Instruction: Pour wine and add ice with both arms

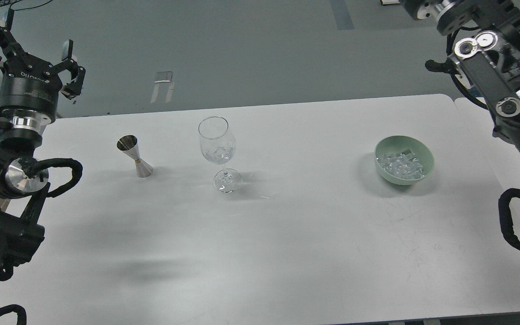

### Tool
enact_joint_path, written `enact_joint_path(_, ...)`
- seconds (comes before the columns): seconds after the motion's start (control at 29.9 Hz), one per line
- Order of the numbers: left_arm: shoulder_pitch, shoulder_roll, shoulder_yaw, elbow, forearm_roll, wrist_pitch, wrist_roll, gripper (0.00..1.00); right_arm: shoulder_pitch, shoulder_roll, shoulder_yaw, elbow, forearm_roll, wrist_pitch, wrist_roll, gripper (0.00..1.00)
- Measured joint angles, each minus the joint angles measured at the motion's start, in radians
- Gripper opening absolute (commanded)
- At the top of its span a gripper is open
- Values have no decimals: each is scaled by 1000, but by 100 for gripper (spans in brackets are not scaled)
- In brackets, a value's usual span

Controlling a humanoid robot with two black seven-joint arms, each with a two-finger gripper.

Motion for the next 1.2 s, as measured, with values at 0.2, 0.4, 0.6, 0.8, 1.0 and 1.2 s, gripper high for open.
enact_joint_path(0.2, -25, -6, 14, 115, 6, -7, 37, 98, -31, -52, 0, -100, 391, -5, 0, 100)
enact_joint_path(0.4, -40, -16, 29, 142, 3, -3, 49, 98, -62, -54, 1, -213, 590, 18, 3, 100)
enact_joint_path(0.6, -63, -14, 51, 185, 4, 4, 66, 98, -77, -53, 1, -302, 781, 108, 3, 100)
enact_joint_path(0.8, -119, -26, 113, 256, 10, -5, 73, 98, -114, -33, 1, -338, 880, 134, 5, 100)
enact_joint_path(1.0, -228, -97, 233, 288, 18, 3, 61, 98, -101, 40, -3, -338, 883, 136, 7, 100)
enact_joint_path(1.2, -292, -104, 256, 407, 18, 4, 57, 98, -53, 82, -16, -343, 879, 135, 7, 100)
